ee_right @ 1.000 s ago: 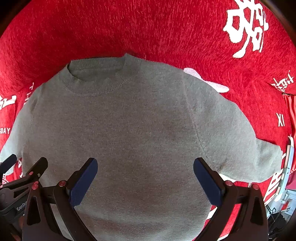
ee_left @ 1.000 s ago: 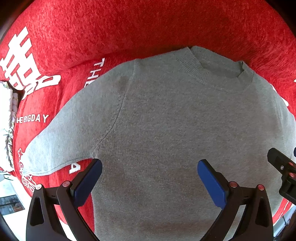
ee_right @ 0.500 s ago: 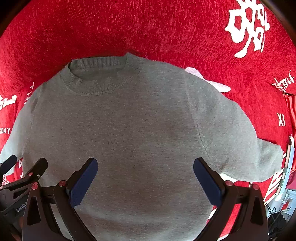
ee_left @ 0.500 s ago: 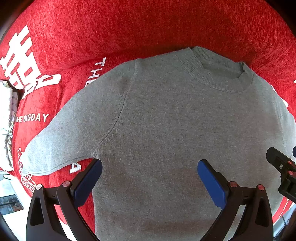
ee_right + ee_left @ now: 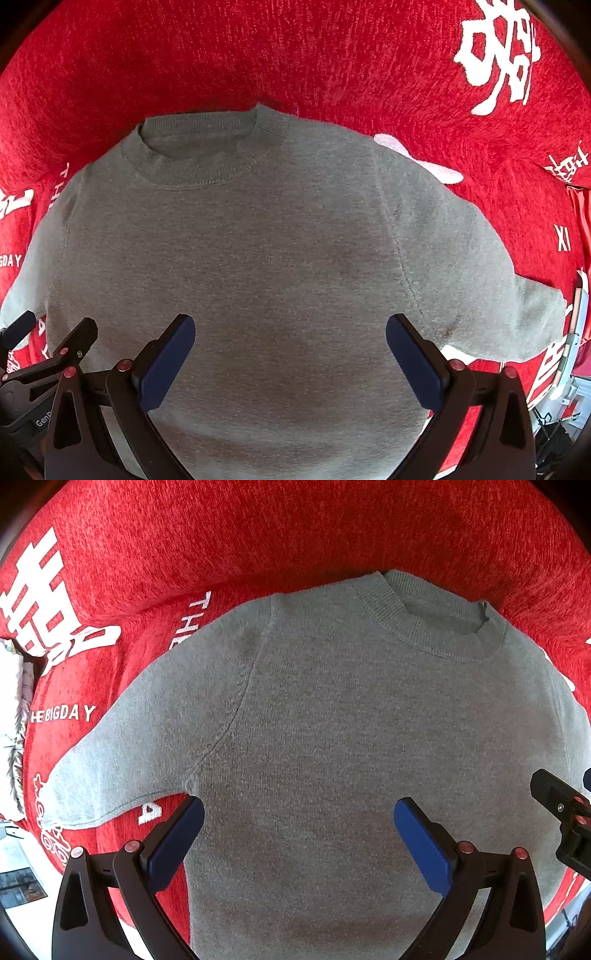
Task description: Fold small clothes
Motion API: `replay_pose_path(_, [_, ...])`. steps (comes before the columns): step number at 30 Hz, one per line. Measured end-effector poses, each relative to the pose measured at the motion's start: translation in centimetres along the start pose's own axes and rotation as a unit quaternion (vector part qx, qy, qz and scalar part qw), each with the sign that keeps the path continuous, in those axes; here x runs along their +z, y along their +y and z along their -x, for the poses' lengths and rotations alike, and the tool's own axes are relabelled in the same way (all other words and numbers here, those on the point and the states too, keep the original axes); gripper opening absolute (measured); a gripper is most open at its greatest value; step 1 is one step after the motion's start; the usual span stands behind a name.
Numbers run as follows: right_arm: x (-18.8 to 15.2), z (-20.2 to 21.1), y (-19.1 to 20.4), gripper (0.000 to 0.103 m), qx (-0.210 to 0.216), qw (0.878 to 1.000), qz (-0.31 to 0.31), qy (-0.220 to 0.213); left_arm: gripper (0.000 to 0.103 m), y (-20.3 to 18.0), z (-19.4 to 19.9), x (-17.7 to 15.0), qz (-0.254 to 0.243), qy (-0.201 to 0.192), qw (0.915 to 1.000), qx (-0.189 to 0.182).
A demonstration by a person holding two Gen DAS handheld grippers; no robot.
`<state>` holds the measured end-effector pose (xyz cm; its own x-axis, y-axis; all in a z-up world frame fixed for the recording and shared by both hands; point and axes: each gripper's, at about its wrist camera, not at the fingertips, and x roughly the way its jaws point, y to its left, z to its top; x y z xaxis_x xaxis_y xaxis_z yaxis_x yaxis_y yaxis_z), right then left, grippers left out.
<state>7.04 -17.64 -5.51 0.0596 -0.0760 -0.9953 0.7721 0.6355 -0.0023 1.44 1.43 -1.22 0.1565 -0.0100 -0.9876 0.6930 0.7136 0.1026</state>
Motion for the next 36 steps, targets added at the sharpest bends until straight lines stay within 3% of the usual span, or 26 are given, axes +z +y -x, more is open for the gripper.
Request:
replay_pose_path(20, [-0.1, 0.4, 0.7, 0.103, -0.002, 1.000, -0.002, -0.003, 0.103, 1.6, 0.0, -0.2, 0.013, -0.020, 0.9997, -0.003])
replay_pose_path(25, [-0.5, 1.1, 2.4, 0.103, -0.008, 1.000, 0.002, -0.004, 0.103, 3.4, 0.2, -0.7, 0.036, -0.026, 0.9986, -0.029])
replay_pose_path(29, [-1.1, 1.5, 4.3, 0.103, 0.002, 1.000, 0.015, -0.005, 0.103, 7.1, 0.3, -1.7, 0.081, -0.041, 0.9935, -0.069])
replay_pose_path(32, [-1.9, 1.9, 6.3, 0.103, 0.010, 0.999, 0.032, -0.002, 0.103, 12.1, -0.2, -3.2, 0.138, -0.057, 0.9824, -0.112])
replay_pose_path(36, [-2.7, 2.3, 9.2, 0.103, 0.024, 0.998, 0.056, 0.001, 0.103, 19.0, -1.5, -5.9, 0.209, -0.072, 0.9686, -0.114])
